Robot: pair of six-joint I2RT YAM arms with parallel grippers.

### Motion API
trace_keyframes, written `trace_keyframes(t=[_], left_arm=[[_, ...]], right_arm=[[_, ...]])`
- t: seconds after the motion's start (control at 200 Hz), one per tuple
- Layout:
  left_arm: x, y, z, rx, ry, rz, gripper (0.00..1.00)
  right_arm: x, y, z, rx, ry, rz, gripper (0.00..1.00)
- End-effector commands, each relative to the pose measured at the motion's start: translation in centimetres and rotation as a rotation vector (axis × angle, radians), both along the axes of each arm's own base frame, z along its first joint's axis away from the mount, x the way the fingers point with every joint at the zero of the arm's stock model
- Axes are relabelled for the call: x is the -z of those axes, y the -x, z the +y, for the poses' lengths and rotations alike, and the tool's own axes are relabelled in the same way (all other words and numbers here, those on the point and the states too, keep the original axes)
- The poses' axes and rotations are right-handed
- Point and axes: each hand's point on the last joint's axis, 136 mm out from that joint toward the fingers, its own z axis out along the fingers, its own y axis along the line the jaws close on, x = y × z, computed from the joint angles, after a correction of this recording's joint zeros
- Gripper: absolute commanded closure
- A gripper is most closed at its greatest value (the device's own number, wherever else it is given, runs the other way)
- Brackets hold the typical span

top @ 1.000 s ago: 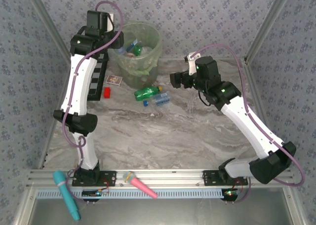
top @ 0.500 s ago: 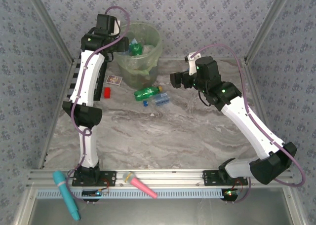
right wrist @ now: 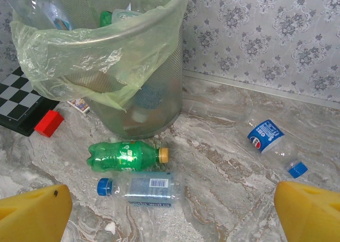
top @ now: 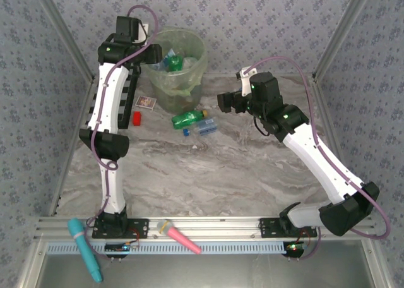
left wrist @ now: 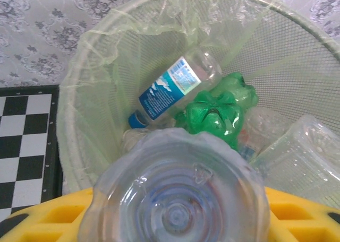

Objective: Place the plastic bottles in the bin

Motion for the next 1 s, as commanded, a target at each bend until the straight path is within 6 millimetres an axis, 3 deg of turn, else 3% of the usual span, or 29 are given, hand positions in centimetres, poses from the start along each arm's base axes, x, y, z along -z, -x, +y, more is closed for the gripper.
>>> trace_keyframes(t=[0.0,0.15,0.385,0.485,0.585,0.87,1.0], left_arm=[[-1.2,2.3,-2.5,0.103,0.067,0.023,0.46],[-2.1,3.5,-3.1,0.128,0.085,0.020,0.46],[4.4,2.6,-2.1,0.079,-0.005,0.174,0.44],[5.2,2.3,-1.4,0.053,-0.042,0.190,0.47],[4.1,2.2,-1.2,0.043,-0.044,0.157,0.45],[-2.9,2.4,0.3,-0.041,-0.031,-0.040,0.43],[-5.1,1.6,1.0,-0.087,-0.030,-0.136,0.42]], right_arm=[[-0.6,0.0,-0.4,0.022,-0.006,-0.017,0.00],[-0.7,-0.1,-0.4,0.019,-0.010,-0.020,0.00],[-0.5,-0.1,0.0,0.009,-0.014,-0.011,0.00],[-0.5,0.0,-0.2,0.013,-0.011,-0.010,0.00],[-0.5,0.1,-0.3,0.017,-0.013,-0.012,0.00],[-0.6,0.0,-0.2,0.015,-0.017,-0.014,0.00],[-0.5,0.0,0.0,0.009,-0.018,-0.011,0.00]])
